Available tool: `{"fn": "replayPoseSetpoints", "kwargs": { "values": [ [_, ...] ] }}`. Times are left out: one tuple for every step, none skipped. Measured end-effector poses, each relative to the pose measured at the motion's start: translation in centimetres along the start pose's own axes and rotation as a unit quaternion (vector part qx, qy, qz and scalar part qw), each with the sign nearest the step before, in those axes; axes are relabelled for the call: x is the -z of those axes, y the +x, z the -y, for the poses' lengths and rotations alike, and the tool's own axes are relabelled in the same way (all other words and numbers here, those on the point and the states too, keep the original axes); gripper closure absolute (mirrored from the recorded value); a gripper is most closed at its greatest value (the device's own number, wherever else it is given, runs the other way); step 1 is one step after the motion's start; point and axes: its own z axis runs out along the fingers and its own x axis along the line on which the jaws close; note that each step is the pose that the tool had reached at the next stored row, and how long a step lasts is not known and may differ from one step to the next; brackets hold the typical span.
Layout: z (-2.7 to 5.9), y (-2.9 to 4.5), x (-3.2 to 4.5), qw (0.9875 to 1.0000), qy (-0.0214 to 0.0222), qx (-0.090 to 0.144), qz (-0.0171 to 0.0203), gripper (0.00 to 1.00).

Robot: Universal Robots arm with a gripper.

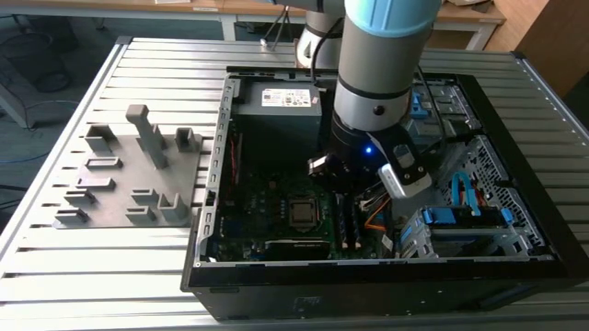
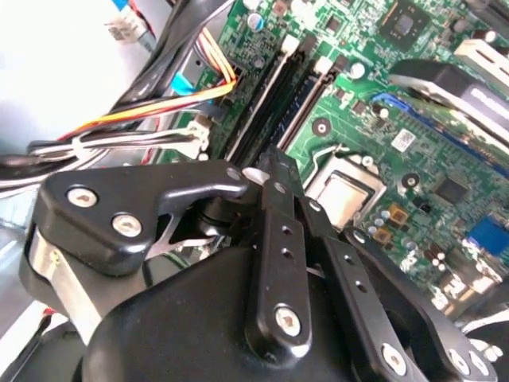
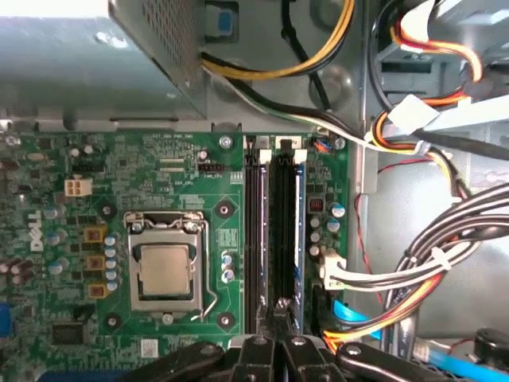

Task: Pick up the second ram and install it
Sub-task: 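Press down the second ram until it locks into place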

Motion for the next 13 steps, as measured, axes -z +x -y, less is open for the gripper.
{"fn": "replayPoseSetpoints", "kwargs": {
  "values": [
    [0.01, -0.01, 0.34, 1.0000, 0.0000, 0.000, 0.0001, 0.90],
    [0.00, -0.02, 0.65, 1.0000, 0.0000, 0.000, 0.0002, 0.90],
    [-0.02, -0.03, 0.90, 1.0000, -0.0004, 0.000, 0.0002, 0.90],
    [-0.04, -0.04, 1.14, 1.0000, -0.0007, 0.000, 0.0002, 0.90],
    [-0.04, -0.05, 1.44, 1.0000, -0.0010, 0.000, 0.0002, 0.90],
    [-0.02, -0.06, 1.67, 1.0000, -0.0016, 0.000, 0.0002, 0.90],
    [-0.01, -0.06, 1.77, 1.0000, -0.0018, 0.000, 0.0002, 0.90],
    [-0.01, -0.06, 1.77, 1.0000, -0.0019, 0.000, 0.0002, 0.90],
    [-0.01, -0.06, 1.77, 1.0000, -0.0019, 0.000, 0.0002, 0.90],
    [-0.01, -0.06, 1.79, 1.0000, -0.0018, 0.000, 0.0002, 0.90],
    [-0.01, -0.06, 1.80, 1.0000, -0.0018, 0.000, 0.0002, 0.90],
    [-0.01, -0.07, 1.81, 1.0000, -0.0018, 0.000, 0.0002, 0.90],
    [-0.01, -0.06, 1.81, 1.0000, -0.0018, 0.000, 0.0002, 0.90]
  ]
}}
